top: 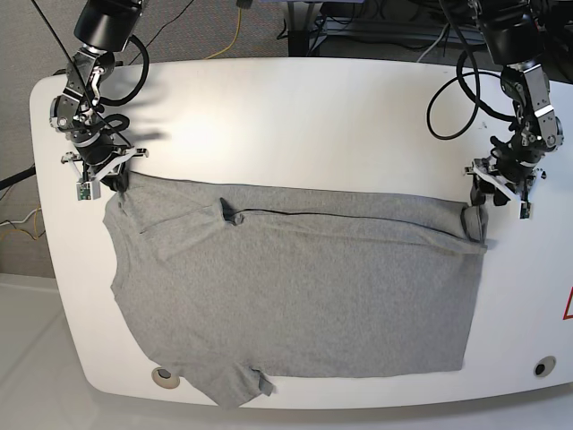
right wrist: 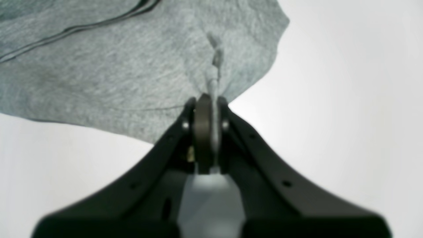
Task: Fold the T-shirt properly
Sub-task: 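Close both grippers on the folded shoulder corners of the grey shirt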
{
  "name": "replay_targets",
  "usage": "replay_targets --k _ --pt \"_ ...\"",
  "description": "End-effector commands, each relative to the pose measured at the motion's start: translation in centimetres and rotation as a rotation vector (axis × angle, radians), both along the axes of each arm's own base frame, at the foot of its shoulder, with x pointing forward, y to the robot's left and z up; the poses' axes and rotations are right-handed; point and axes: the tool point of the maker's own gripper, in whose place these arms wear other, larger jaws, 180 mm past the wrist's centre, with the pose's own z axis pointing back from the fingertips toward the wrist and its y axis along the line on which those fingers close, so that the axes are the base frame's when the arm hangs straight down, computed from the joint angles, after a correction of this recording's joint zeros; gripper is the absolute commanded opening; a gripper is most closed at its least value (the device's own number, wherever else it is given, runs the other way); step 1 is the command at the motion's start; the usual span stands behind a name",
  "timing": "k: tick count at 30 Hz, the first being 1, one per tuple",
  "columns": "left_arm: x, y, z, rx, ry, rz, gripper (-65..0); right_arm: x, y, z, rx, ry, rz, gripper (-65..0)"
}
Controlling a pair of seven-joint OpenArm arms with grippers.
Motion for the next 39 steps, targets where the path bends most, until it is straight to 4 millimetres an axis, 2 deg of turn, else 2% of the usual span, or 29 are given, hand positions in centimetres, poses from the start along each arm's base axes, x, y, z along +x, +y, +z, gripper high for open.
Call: replay_targets --k 1,6,12,18,28,36,39 --pt "1.3 0.3 1.9 0.001 -0.06 -0.005 -29.6 -0.2 -0.6 0.0 -0.029 0.025 0.01 -65.0" --pt "1.5 -0.1 1.5 -0.015 -0.057 0.002 -28.2 -0.2 -0.6 0.0 -0.026 0.023 0.008 -65.0" --pt "1.8 -0.9 0.2 -0.05 -0.042 0.01 -31.6 0.1 -0.5 0.4 -0.019 0.004 0.009 -65.0" --pt "1.7 -0.6 -0.7 -0.057 -0.015 0.013 -34.6 0.3 -0.5 0.6 -0.021 -0.007 0.006 -65.0" --pt "2.2 -0.1 -1.6 -0.092 -0.002 0.034 -29.2 0.5 -0.5 0.9 -0.018 -0.018 0.004 -65.0" --pt "2.4 0.1 -1.6 -0.096 -0.012 0.036 -27.7 0.4 -0.5 0.9 -0.02 -0.018 0.006 -65.0" --pt "2.0 -0.1 -1.8 -0.085 0.001 0.028 -41.3 0.3 -0.4 0.8 -0.018 -0.017 0.009 -65.0"
